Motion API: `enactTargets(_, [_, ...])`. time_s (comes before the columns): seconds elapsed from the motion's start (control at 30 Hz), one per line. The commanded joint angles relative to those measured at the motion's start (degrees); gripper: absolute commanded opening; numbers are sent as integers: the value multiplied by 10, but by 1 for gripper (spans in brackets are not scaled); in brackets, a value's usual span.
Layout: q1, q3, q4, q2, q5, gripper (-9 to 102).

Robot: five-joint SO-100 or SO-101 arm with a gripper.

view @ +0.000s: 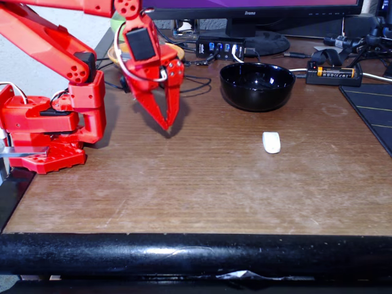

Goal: Ramasse la gomme et mets-la dans le bol.

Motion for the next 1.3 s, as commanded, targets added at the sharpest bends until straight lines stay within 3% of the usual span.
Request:
enactTargets(0.0, [-8,-48,11,10,-11,-5])
enactTargets(0.27, [-3,-71,12,-35,-12,5])
enactTargets(0.63, [-8,-194,33,-189,-9,9])
enactTargets(1.03, [6,-414,113,-406,-45,11])
enactTargets(1.27, [5,-535,138,-491,-8,13])
